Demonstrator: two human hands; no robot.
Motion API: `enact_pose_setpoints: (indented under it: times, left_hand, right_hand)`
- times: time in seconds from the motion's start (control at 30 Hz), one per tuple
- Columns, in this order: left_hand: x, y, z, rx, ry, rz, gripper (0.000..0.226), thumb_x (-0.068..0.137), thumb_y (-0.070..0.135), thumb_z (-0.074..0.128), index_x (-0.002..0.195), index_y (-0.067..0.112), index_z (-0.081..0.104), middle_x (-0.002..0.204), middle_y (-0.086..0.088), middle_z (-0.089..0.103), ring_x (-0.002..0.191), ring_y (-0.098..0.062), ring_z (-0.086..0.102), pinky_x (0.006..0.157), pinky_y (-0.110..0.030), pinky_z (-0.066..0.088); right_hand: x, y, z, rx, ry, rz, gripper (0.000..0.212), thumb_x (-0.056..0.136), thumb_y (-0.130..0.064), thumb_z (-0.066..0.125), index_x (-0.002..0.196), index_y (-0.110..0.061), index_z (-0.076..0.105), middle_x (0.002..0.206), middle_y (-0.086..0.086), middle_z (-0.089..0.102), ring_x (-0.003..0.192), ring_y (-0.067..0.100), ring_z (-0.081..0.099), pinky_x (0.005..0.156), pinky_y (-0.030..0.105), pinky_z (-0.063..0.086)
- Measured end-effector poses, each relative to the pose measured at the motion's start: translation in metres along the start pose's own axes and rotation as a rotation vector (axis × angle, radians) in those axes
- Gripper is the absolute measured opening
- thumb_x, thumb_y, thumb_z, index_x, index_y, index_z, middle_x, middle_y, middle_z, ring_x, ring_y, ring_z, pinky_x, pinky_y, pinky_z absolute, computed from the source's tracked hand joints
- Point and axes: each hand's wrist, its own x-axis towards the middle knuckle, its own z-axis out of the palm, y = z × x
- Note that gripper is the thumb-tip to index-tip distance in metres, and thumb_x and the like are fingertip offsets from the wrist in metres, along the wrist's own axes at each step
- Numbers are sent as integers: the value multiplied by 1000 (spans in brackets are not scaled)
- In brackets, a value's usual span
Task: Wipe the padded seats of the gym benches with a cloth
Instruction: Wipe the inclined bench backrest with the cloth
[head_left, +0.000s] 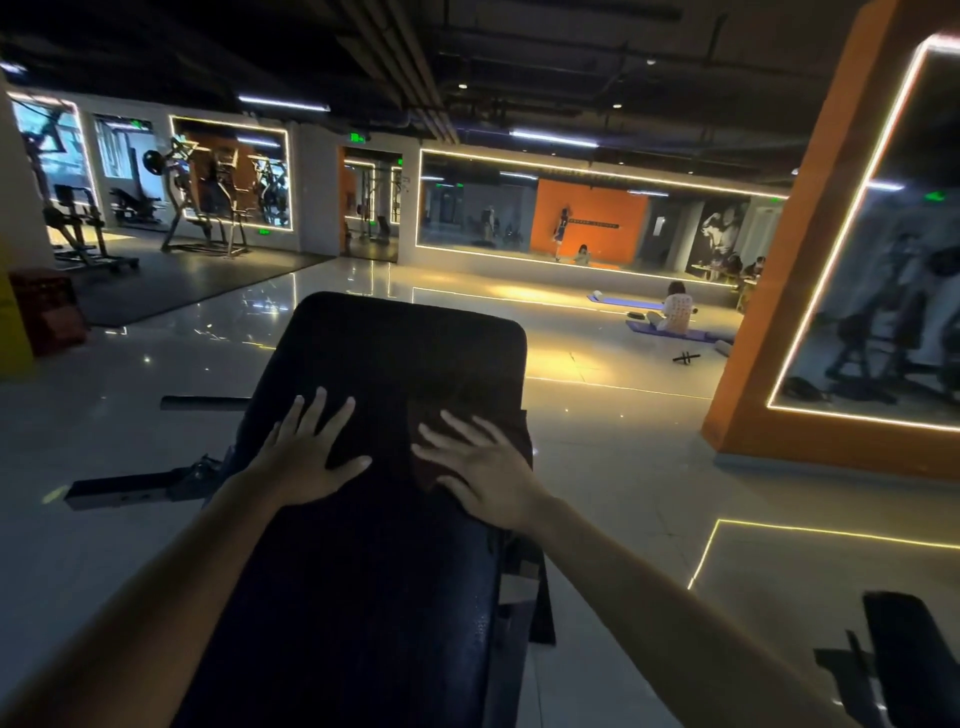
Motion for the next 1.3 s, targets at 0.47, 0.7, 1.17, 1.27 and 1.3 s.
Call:
enact_pose_setpoints:
  times: [0.47,0.7,1.17,1.27,1.3]
  left_hand:
    - [6,-6,11,-35,52,5,86,91,68,38,152,39,-16,159,-1,-29,147,-23,-24,121,-48,-1]
    - [1,-1,6,-42,19,-4,87,92,64,41,153,36,-15,159,-2,-28,148,-25,-23,120,-49,0]
    - [-1,1,5,-67,51,1,89,92,61,46,154,33,-11,161,-4,-23,148,-27,-20,122,-48,6]
    - [-1,-1,6,-65,54,13,89,92,60,46,154,32,-11,162,-5,-22,148,-28,-19,121,-50,6]
    - [-1,-1,6,-67,58,20,89,92,59,46,154,31,-11,162,-5,-21,148,-29,-19,121,-51,7]
  right_hand:
    - [54,77,-29,137,253,212,45,97,-32,39,135,-22,60,146,-3,51,146,21,32,118,43,19]
    - [-56,-24,27,326,230,39,39,95,-27,48,132,-24,61,147,-10,50,146,3,23,119,25,2]
    - [-9,28,3,182,133,22,48,94,-28,38,140,-26,55,152,-11,41,147,9,23,114,34,15]
    - [25,55,-15,164,180,99,43,97,-20,47,138,-23,56,151,-6,44,147,17,28,114,36,16]
    - [36,63,-20,166,196,126,43,97,-18,49,139,-23,56,152,-4,44,148,18,27,115,37,16]
